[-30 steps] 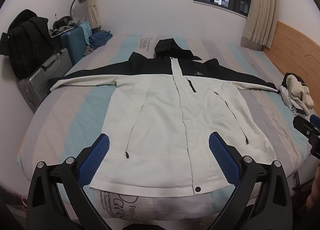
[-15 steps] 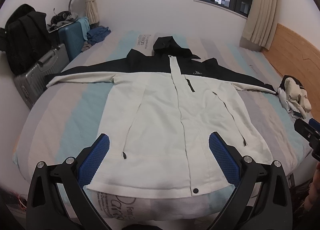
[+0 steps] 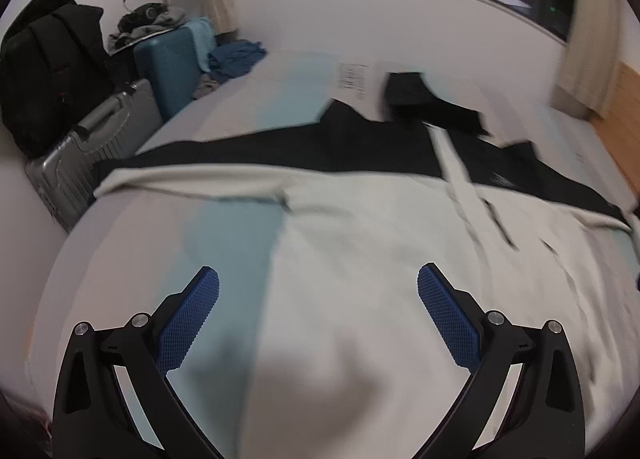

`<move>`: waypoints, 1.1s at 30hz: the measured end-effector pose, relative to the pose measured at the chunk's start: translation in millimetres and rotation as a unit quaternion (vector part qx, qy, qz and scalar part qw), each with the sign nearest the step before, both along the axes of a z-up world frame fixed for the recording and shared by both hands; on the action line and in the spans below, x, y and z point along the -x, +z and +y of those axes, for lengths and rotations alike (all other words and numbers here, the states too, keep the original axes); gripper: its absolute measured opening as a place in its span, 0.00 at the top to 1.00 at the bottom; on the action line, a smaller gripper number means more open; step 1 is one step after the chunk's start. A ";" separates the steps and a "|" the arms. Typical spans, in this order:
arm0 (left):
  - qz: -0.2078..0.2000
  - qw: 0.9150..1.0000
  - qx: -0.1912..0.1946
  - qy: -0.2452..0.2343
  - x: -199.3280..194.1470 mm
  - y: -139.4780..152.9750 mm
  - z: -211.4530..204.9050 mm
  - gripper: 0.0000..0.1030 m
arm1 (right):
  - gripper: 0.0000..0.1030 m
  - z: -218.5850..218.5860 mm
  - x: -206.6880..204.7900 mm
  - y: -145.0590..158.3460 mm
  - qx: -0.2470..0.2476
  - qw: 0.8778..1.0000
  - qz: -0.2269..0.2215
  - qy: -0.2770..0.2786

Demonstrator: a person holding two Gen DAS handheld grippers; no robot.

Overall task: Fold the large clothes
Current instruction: 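Grasp the black sleeve cuff with the left gripper and lift it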

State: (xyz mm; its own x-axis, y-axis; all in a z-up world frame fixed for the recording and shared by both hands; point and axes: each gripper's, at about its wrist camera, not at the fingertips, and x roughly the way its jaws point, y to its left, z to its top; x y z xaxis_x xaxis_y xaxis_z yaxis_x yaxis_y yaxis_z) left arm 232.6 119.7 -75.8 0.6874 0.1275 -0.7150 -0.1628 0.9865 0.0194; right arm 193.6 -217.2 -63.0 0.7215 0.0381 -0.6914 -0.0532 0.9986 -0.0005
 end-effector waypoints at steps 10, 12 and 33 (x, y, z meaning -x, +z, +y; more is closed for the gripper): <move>0.013 0.996 0.060 0.068 -122.7 -17.2 129.0 0.06 | 0.07 24.5 -124.2 11.5 -0.034 0.998 0.039 0.038; 0.024 0.994 0.055 0.090 -137.2 -16.8 156.3 0.06 | 0.07 34.0 -137.3 18.7 -0.026 0.998 0.044 0.042; 0.111 0.942 0.086 0.304 -185.0 -88.5 468.0 0.06 | 0.07 127.2 -271.8 -3.8 0.000 0.989 0.140 0.036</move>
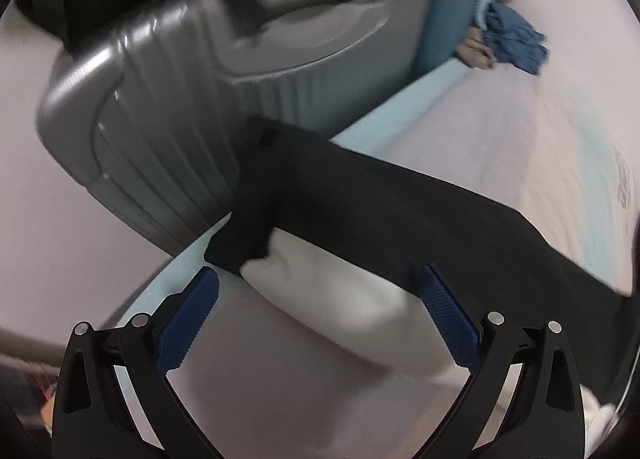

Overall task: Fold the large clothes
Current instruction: 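Grasp the black sleeve cuff with the left gripper and lift it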

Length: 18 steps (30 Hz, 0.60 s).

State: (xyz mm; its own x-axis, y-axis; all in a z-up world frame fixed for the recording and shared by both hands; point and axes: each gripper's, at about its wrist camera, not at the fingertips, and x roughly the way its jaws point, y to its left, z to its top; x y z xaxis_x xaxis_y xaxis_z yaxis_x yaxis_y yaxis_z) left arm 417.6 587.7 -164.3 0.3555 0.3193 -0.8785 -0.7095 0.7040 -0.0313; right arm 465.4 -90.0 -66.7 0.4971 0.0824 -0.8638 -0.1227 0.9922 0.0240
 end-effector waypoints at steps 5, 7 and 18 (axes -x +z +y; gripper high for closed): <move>-0.010 0.999 0.031 0.006 -2.9 -22.2 20.4 0.06 | 0.07 11.5 -19.3 -19.1 0.013 1.000 0.004 0.005; -0.022 0.999 0.044 0.012 -2.0 -29.9 30.1 0.05 | 0.07 7.4 -27.4 -27.1 0.011 1.000 0.008 -0.001; -0.067 0.994 0.085 -0.027 4.8 -35.0 38.9 0.57 | 0.07 -27.2 -46.1 -58.2 0.004 0.998 0.043 -0.044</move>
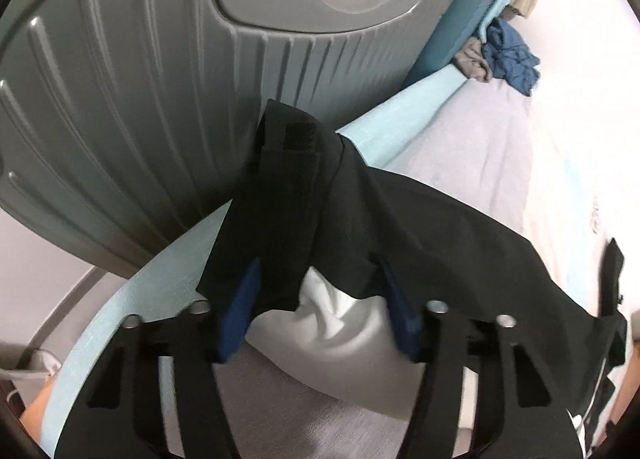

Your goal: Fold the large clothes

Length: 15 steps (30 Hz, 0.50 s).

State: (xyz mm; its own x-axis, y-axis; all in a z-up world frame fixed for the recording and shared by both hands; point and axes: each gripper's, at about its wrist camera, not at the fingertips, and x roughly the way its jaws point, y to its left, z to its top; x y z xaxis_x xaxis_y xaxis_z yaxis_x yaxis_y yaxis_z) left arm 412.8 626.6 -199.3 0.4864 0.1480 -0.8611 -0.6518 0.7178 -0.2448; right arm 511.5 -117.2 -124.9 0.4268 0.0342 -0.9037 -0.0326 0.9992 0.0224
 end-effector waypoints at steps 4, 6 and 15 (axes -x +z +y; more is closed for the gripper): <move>-0.008 1.000 -0.003 -0.025 3.4 7.8 -6.8 0.86 | 0.07 2.4 12.4 -3.3 0.008 1.000 0.003 0.011; -0.001 0.999 -0.017 -0.039 2.7 12.2 -14.0 0.92 | 0.07 6.2 17.1 -3.1 0.017 1.000 0.001 0.020; -0.024 0.995 -0.053 -0.084 2.3 64.3 -65.1 0.94 | 0.07 4.0 27.3 20.8 0.023 1.000 -0.010 0.020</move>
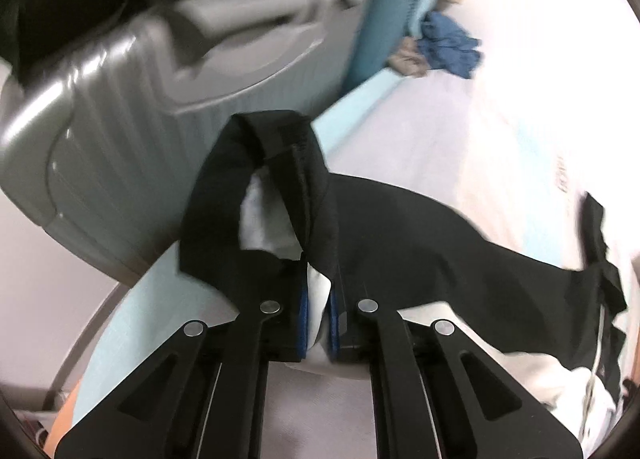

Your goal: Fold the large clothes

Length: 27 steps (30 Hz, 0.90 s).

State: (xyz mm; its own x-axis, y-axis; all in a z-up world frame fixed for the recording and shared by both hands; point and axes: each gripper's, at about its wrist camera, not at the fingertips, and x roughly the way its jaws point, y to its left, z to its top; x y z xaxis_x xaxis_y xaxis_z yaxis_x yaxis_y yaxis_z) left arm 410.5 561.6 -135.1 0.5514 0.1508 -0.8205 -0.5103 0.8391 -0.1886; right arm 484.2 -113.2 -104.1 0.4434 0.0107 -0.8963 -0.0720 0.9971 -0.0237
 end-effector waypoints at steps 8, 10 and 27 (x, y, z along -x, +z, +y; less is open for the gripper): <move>-0.025 0.996 -0.006 -0.091 -28.1 56.9 -101.5 0.94 | 0.07 -54.3 -6.5 16.3 -0.013 0.999 -0.004 -0.048; -0.021 0.994 -0.006 -0.110 -37.1 65.8 -132.4 0.94 | 0.07 -71.5 -8.4 16.6 -0.013 0.998 -0.005 -0.058; -0.035 0.969 -0.051 -0.238 -105.4 94.0 -479.1 0.94 | 0.07 -300.4 -0.2 23.2 0.011 0.998 -0.027 -0.059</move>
